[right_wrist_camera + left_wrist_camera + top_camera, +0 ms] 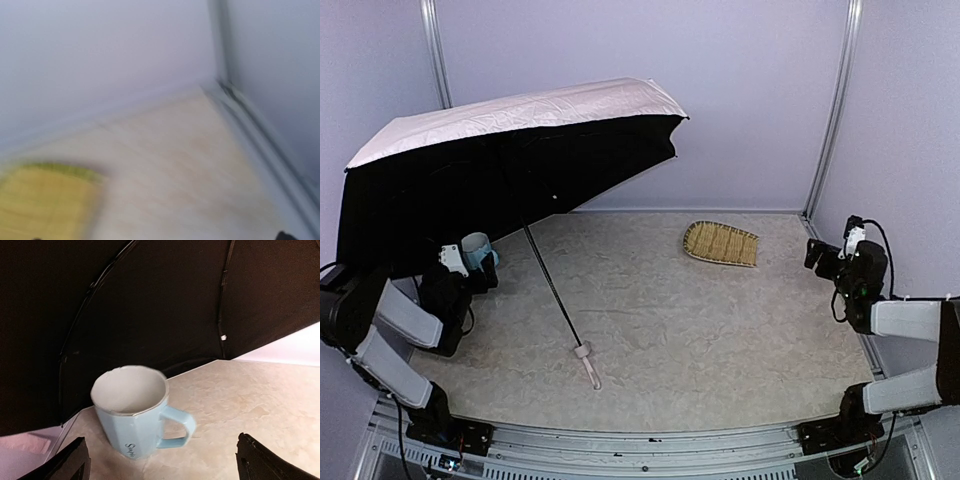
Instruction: Put away the umbrella
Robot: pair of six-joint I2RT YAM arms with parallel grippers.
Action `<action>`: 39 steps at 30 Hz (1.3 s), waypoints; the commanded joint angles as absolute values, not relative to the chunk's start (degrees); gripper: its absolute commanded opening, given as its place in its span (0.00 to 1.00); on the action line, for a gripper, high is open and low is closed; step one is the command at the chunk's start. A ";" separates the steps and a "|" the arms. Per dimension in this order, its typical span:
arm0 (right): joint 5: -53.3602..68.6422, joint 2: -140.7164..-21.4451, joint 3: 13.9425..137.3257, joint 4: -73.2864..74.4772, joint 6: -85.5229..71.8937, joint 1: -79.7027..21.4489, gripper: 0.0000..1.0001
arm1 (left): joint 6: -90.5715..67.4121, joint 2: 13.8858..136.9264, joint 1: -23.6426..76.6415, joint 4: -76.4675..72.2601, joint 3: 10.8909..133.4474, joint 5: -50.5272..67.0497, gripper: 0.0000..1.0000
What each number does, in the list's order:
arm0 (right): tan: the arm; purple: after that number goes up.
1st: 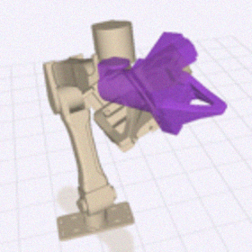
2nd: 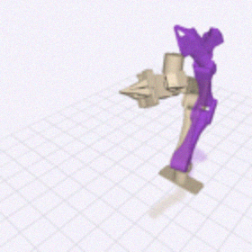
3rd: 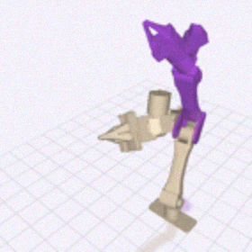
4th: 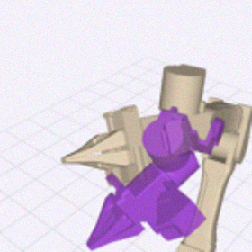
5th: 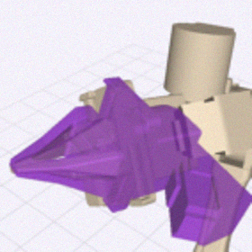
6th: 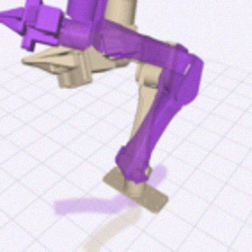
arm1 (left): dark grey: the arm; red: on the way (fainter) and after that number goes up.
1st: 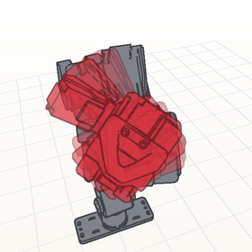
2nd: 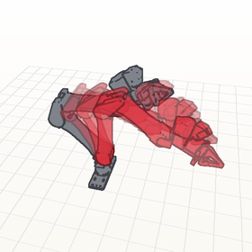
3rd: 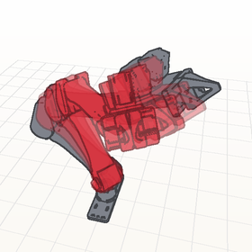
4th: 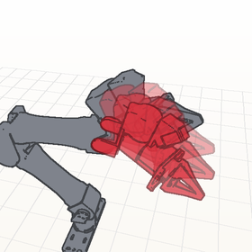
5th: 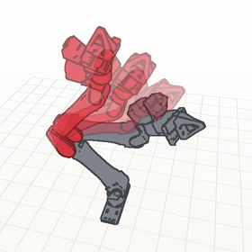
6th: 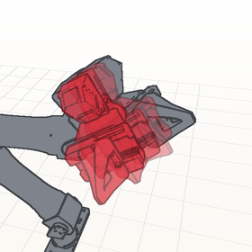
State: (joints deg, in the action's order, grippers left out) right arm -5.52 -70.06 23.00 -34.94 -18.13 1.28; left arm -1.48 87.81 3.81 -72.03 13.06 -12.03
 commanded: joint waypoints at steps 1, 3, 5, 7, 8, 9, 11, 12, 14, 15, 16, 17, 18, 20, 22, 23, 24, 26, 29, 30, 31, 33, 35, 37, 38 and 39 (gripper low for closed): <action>17.47 -65.85 16.68 -56.14 -26.63 1.19 1.00 | 2.01 81.23 6.11 -65.87 15.43 -12.49 0.99; 25.99 -69.23 21.30 -52.55 -29.61 -1.06 1.00 | 3.29 78.81 7.84 -63.58 15.96 -14.77 0.99; 27.21 -73.79 28.00 -44.78 -25.47 -8.06 1.00 | 4.66 76.33 10.99 -61.67 16.36 -18.69 0.99; 22.39 -78.56 34.28 -37.21 -18.47 -18.07 1.00 | 4.43 73.88 13.10 -60.20 16.87 -22.45 0.99; 20.90 -81.28 37.58 -34.52 -16.00 -22.52 1.00 | 3.70 72.66 15.28 -58.58 17.28 -23.60 0.99; 21.39 -84.69 41.11 -31.29 -14.02 -26.64 1.00 | 2.75 71.36 16.07 -55.23 17.95 -24.74 0.99; 26.89 -91.76 48.95 -27.73 -13.20 -32.58 1.00 | -0.62 69.09 16.89 -48.77 19.55 -25.95 0.99; 29.65 -95.54 53.14 -26.39 -13.38 -34.94 0.99 | -2.24 68.09 17.22 -46.12 20.10 -25.71 0.98; 32.81 -102.50 61.26 -23.82 -13.68 -39.43 0.97 | -4.38 66.05 18.42 -43.23 20.07 -24.70 0.98; 33.85 -106.08 67.04 -22.51 -13.34 -41.56 0.97 | -5.47 65.21 19.11 -42.81 19.74 -24.48 0.98; 34.74 -109.28 71.68 -20.63 -12.38 -43.64 0.97 | -6.46 64.32 19.71 -42.46 19.43 -24.25 0.98; 35.21 -112.71 76.46 -18.12 -10.82 -45.74 0.97 | -7.42 63.74 20.30 -42.19 19.16 -23.84 0.97; 35.30 -116.01 81.36 -15.59 -9.39 -47.56 0.97 | -8.13 63.31 20.83 -41.86 19.04 -23.41 0.97; 34.56 -122.24 91.65 -10.05 -7.10 -50.66 1.00 | -8.65 62.83 21.83 -40.98 19.14 -23.47 0.97; 33.50 -127.93 100.62 -5.28 -6.21 -52.60 1.00 | -9.28 62.54 22.46 -39.83 19.41 -24.54 0.98; 33.88 -130.59 104.51 -3.76 -6.23 -52.96 1.00 | -9.55 62.38 22.50 -39.41 19.44 -25.04 0.98; 34.17 -132.82 107.57 -2.83 -6.80 -53.13 1.00 | -9.79 62.08 22.58 -39.12 19.43 -25.54 0.98; 34.19 -136.36 112.07 -2.71 -8.94 -53.14 0.99 | -9.72 61.61 22.58 -38.77 19.25 -26.38 0.98; 36.34 -140.64 116.70 -3.06 -11.90 -53.23 0.93 | -9.03 61.38 22.59 -38.61 19.16 -26.93 0.98; 37.65 -141.56 117.63 -3.62 -12.69 -53.51 0.91 | -8.97 61.37 22.59 -38.54 19.14 -27.05 0.99; 38.80 -142.35 118.21 -4.51 -13.32 -53.67 0.89 | -9.03 61.49 22.59 -38.50 19.11 -27.14 0.99; 40.07 -144.19 119.98 -5.20 -14.21 -54.04 0.77 | -9.15 61.72 22.59 -38.58 19.15 -27.34 0.99; 39.63 -145.34 121.86 -4.37 -15.11 -53.99 0.63 | -9.08 61.92 22.59 -38.50 19.31 -27.58 0.99; 38.74 -145.25 121.66 -5.08 -15.55 -53.99 0.56 | -8.93 61.86 22.62 -38.35 19.34 -27.39 0.99; 38.70 -145.14 121.38 -5.84 -15.75 -54.01 0.55 | -8.89 61.80 22.64 -38.32 19.29 -27.35 0.99; 38.75 -145.11 121.22 -6.53 -16.15 -54.04 0.53 | -8.82 61.71 22.64 -38.24 19.25 -27.38 0.99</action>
